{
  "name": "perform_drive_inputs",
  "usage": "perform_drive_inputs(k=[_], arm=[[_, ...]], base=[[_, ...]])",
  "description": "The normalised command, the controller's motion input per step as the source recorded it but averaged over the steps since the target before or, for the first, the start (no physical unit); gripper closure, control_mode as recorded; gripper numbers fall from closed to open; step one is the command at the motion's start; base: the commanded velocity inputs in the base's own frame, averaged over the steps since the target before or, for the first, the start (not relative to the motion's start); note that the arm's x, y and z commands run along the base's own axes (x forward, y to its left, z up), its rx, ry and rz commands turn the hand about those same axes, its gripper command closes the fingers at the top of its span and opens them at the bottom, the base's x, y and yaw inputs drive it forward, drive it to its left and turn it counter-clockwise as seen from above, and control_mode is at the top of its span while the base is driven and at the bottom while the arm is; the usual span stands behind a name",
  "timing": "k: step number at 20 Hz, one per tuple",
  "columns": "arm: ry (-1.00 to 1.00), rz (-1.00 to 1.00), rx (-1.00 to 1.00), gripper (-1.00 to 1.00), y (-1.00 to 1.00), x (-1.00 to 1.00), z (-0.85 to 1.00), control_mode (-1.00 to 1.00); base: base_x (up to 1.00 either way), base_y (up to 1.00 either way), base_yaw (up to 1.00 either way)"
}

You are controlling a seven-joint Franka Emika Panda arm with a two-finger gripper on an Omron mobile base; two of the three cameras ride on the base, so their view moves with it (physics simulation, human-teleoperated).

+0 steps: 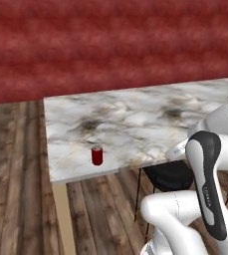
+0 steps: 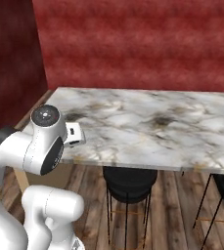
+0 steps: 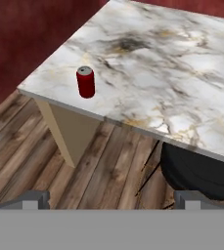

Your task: Four empty soda cans are scattered around the kitchen. Gather all the cans and cluster them next to the stove for recycling.

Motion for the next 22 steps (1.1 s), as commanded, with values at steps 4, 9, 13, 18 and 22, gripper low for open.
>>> perform_drive_inputs(k=[4,9,13,18,22], arm=[[0.0,0.0,0.0,-1.0,0.0,0.0,0.0,1.0],[0.0,0.0,0.0,-1.0,0.0,0.0,0.0,1.0],[0.0,0.0,0.0,-1.0,0.0,0.0,0.0,1.0],[0.0,0.0,0.0,-1.0,0.0,0.0,0.0,1.0],[0.0,0.0,0.0,-1.0,0.0,0.0,0.0,1.0]], base=[[0.27,0.27,0.15],[0.32,0.24,0.16],[0.33,0.19,0.16],[0.32,0.16,0.16],[0.27,0.13,0.16]])
